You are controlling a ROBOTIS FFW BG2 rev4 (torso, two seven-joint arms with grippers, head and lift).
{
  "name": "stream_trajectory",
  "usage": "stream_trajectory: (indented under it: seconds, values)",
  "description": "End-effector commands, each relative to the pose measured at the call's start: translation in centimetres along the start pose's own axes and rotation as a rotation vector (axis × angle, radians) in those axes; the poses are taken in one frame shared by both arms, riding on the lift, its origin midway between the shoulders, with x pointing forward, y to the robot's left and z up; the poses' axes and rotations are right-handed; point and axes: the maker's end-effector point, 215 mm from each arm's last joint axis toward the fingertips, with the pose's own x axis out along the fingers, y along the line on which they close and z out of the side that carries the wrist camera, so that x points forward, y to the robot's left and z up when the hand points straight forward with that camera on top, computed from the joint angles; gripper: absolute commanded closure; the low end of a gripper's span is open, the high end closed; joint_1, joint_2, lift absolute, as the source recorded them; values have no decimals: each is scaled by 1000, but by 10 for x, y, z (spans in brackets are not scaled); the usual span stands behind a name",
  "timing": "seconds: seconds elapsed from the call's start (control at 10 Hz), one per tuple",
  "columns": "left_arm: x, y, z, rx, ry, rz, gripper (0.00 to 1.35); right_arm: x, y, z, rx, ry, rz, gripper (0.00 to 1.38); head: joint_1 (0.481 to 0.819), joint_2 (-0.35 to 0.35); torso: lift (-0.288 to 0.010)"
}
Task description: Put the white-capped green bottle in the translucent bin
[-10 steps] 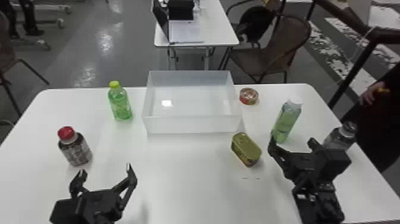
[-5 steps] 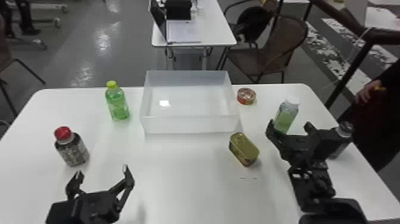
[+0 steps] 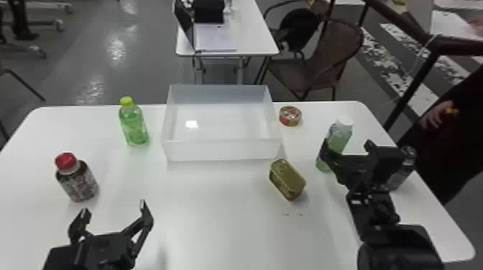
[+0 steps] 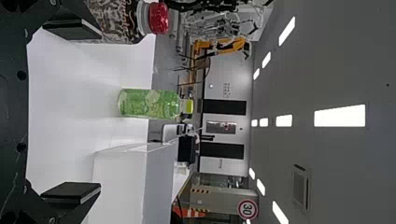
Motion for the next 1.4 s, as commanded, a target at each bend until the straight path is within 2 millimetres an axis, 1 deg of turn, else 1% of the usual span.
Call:
stream_trajectory:
  seconds: [0.0, 0.2, 0.3, 0.4, 0.5, 0.6, 0.7, 0.8, 0.9, 1.0, 1.1, 1.2, 1.3]
  values:
    - [0, 1, 0, -1, 0, 1, 150, 4, 0, -14, -1, 23, 8, 91, 695, -85, -115]
    - [-2, 3, -2, -6, 3, 5, 150, 13, 8, -22, 13, 30, 50, 96, 695, -83, -115]
    - [-2, 3, -1, -8, 0, 5, 150, 16, 11, -21, 12, 28, 65, 96, 695, -77, -115]
    - [-2, 4, -2, -14, 2, 7, 150, 16, 12, -26, 9, 38, 66, 98, 695, -71, -115]
    - [-3, 4, -3, -19, 2, 10, 150, 16, 15, -32, 7, 49, 67, 145, 695, -70, -115]
    - [-3, 2, -3, -19, 1, 6, 150, 15, 15, -38, 5, 61, 73, 300, 695, -68, -115]
    - [-3, 3, -3, -21, 2, 8, 150, 14, 11, -41, 6, 67, 75, 768, 695, -67, -115]
    - [-4, 4, -5, -23, 5, 11, 150, 15, 11, -41, 9, 68, 77, 1006, 695, -67, -115]
    - [-4, 3, -4, -23, 3, 10, 150, 15, 14, -40, 15, 63, 77, 1047, 695, -70, -115]
    - [-3, 4, -4, -23, 3, 9, 150, 15, 16, -39, 18, 59, 78, 1049, 695, -70, -115]
    - [-3, 3, -5, -22, 6, 6, 150, 13, 18, -32, 13, 46, 83, 1047, 695, -68, -115]
    - [-2, 3, -5, -21, 7, 4, 150, 6, 12, -26, 5, 29, 54, 1047, 695, -66, -115]
    - [-1, 3, -4, -21, 7, 2, 150, -2, 5, -15, 19, 8, 34, 1047, 695, -67, -114]
